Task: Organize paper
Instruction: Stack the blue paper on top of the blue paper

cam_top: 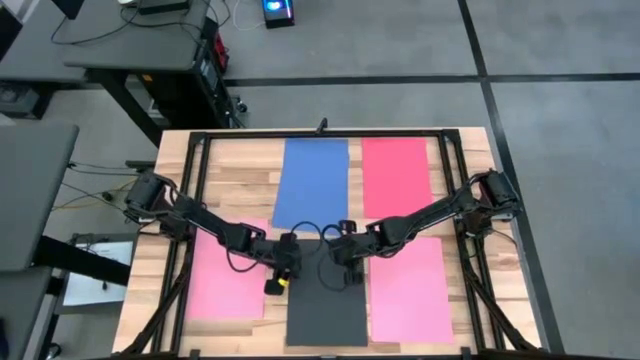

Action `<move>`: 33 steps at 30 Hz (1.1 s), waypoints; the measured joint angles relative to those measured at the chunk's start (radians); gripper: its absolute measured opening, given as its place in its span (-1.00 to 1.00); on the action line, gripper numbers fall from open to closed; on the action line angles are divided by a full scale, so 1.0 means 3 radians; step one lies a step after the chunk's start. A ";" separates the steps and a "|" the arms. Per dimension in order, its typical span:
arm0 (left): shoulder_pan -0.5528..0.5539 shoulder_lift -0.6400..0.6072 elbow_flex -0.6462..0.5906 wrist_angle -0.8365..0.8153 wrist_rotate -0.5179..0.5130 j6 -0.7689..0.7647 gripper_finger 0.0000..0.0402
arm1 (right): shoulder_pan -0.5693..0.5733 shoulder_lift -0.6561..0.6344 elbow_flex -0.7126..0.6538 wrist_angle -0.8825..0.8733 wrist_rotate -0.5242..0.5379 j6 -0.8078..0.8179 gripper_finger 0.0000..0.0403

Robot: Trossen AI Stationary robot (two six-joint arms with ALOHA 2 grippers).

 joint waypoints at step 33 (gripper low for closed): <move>0.0260 -0.0601 0.0120 -0.0482 -0.0827 0.0835 -0.33 | -0.0364 0.0246 0.0417 -0.0432 -0.0067 0.0037 -1.00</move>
